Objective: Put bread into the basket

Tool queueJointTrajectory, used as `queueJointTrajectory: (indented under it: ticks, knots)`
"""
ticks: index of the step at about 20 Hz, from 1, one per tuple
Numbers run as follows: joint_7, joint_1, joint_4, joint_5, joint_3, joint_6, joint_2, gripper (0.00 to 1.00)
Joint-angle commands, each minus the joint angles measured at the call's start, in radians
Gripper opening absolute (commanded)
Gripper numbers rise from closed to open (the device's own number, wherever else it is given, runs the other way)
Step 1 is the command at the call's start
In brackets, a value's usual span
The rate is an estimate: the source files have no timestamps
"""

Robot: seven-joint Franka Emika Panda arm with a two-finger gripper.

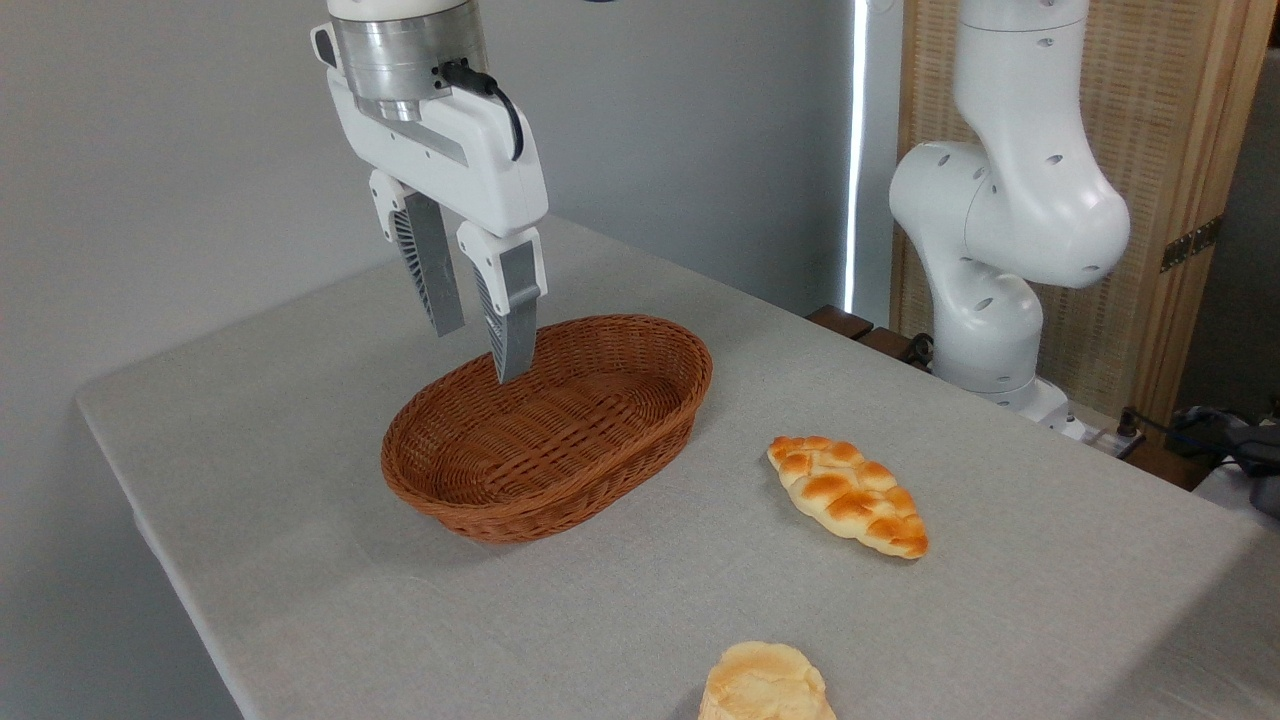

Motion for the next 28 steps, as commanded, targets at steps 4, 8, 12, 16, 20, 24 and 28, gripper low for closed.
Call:
queueJointTrajectory:
  ticks: [4, 8, 12, 16, 20, 24, 28]
  knots:
    - [0.016, 0.005, -0.013, -0.004, 0.009, -0.001, -0.008, 1.00]
    - [0.015, 0.006, -0.013, -0.004, 0.012, -0.004, -0.011, 1.00]
    - [0.015, 0.008, -0.014, -0.002, 0.012, -0.007, -0.011, 1.00]
    - [0.018, 0.028, -0.051, -0.001, 0.012, 0.005, -0.035, 1.00]
    - [0.022, 0.040, -0.118, 0.054, 0.032, 0.074, -0.063, 1.00]
    - [0.030, 0.040, -0.229, 0.095, 0.091, 0.159, -0.114, 1.00]
    - [0.035, 0.040, -0.292, 0.095, 0.144, 0.265, -0.124, 1.00]
